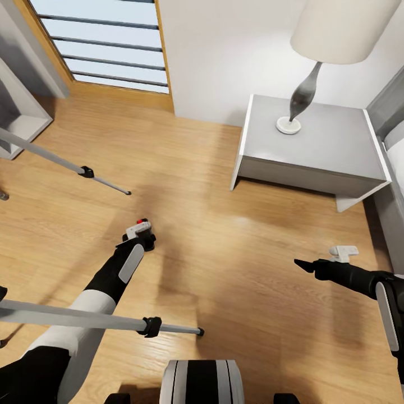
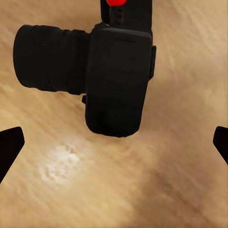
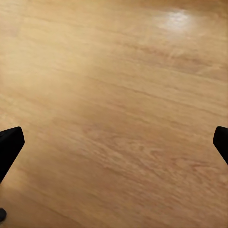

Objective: Attach the digital camera to the camera tripod in the bedroom.

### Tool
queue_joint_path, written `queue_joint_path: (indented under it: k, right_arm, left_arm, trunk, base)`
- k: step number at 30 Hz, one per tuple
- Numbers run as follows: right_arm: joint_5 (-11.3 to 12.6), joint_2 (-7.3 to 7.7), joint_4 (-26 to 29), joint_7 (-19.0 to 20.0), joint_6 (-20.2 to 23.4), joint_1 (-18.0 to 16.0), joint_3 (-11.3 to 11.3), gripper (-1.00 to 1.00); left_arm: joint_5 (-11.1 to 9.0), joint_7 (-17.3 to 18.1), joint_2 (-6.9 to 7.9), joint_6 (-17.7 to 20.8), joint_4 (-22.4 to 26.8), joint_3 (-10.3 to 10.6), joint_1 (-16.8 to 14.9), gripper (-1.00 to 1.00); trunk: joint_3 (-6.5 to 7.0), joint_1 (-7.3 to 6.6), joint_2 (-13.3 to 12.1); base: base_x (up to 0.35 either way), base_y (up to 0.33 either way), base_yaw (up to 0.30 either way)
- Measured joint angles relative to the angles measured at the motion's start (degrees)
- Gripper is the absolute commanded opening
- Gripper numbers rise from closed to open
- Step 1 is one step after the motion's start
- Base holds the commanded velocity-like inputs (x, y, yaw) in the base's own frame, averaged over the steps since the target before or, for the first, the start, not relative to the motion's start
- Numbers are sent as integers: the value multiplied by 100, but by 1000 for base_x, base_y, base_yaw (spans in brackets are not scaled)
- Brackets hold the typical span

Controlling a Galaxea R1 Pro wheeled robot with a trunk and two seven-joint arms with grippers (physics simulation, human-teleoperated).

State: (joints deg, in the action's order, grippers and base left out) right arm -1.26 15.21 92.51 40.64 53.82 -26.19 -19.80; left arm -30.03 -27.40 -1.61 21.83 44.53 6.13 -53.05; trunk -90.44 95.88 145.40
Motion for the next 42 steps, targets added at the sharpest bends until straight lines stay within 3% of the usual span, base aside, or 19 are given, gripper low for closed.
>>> queue_joint_path:
  k: [18, 27, 42]
  right_arm:
    - [0, 0, 0, 0, -6, 3, 0, 100]
    - [-1, 0, 0, 0, -8, 3, 1, 100]
    - [0, 0, 0, -4, -9, 3, 1, 100]
  left_arm:
    - [13, 4, -5, -41, -6, 9, 15, 100]
    - [9, 10, -8, -47, -6, 9, 10, 100]
    - [-2, 21, 14, -19, -6, 4, -1, 100]
  trunk:
    - [0, 0, 0]
    - [-199, 24, 12]
    - [-200, 23, 12]
  base:
    - [0, 0, 0]
    - [0, 0, 0]
    - [0, 0, 0]
